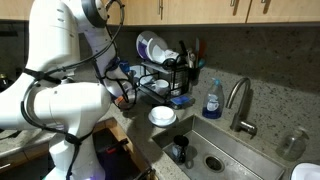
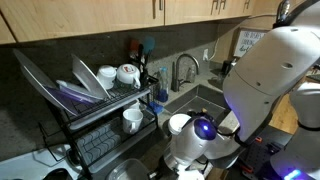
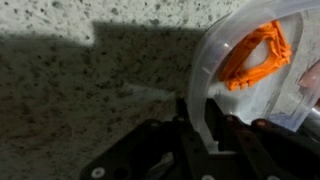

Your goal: Put the white cup upright on the bottom rack, then remove the lid from the bottom rack

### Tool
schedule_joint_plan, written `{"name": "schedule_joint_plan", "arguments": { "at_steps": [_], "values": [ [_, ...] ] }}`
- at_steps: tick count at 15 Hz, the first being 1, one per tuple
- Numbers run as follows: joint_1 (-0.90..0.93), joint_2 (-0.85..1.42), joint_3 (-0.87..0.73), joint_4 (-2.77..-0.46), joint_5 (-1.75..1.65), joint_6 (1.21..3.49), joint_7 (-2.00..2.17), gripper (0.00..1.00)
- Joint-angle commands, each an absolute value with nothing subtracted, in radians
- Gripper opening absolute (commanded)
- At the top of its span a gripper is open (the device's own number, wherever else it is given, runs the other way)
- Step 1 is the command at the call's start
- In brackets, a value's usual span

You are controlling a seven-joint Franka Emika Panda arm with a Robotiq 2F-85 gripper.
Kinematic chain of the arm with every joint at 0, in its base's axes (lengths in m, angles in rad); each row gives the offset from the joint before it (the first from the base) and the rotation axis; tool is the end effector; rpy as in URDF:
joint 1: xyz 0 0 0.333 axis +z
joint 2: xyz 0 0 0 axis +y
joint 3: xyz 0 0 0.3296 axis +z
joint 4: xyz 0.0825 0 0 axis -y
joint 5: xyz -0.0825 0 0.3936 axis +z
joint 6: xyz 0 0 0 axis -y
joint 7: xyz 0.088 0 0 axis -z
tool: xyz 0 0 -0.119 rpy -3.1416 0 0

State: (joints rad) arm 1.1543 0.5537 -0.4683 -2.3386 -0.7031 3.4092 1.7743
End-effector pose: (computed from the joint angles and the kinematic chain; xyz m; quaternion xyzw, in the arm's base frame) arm 0.3712 0.3908 0.1554 -0.9624 0.1139 -0.1746 0.1744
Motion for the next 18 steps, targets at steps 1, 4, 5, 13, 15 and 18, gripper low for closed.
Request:
{"name": "schedule_joint_plan", "arguments": {
  "at_steps": [1, 4, 5, 13, 15, 18],
  "values": [
    [1.114, 0.498, -0.437, -2.360, -0.730, 3.397, 1.773, 0.58],
    [1.155, 0.470, -0.463, -2.374, -0.720, 3.398, 1.767, 0.82],
    [1.160, 0.463, -0.464, -2.375, -0.721, 3.399, 1.765, 0.89],
    [1.115, 0.440, -0.381, -2.364, -0.793, 3.364, 1.761, 1.00],
    [1.106, 0.435, -0.357, -2.360, -0.820, 3.345, 1.759, 1.00],
    [1.113, 0.415, -0.347, -2.364, -0.838, 3.307, 1.759, 1.00]
  ]
}}
